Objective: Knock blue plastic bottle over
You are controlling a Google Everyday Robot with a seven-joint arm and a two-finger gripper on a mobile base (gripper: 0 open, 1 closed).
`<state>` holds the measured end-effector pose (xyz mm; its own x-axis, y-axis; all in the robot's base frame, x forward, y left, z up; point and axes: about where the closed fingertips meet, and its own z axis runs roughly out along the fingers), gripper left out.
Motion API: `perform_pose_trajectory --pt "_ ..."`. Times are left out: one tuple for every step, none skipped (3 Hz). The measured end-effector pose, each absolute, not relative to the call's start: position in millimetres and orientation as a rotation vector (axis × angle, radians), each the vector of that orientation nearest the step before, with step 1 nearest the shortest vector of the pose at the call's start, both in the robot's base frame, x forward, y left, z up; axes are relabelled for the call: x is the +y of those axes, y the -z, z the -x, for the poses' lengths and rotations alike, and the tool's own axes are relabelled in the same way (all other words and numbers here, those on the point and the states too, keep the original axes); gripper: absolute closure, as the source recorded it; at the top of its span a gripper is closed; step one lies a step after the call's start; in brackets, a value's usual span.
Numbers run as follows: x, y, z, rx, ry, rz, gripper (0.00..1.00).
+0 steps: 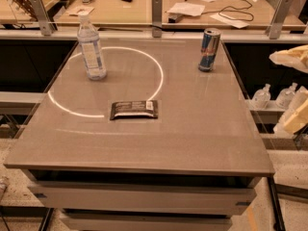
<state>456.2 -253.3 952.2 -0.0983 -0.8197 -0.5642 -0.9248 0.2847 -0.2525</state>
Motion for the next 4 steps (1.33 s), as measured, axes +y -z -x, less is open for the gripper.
perform_pose_trajectory --pt "-236.4 -945.2 -458.0 1.718 -0.471 1.536 0.00" --pt "-209.3 -951.0 -459.1 1.536 -0.723 1.443 0.00" --pt "-186.6 -965.3 -460.1 1.425 -0.927 1.282 0.00" --pt "-180.4 -974.4 -460.0 1.393 -0.960 1.259 0.00"
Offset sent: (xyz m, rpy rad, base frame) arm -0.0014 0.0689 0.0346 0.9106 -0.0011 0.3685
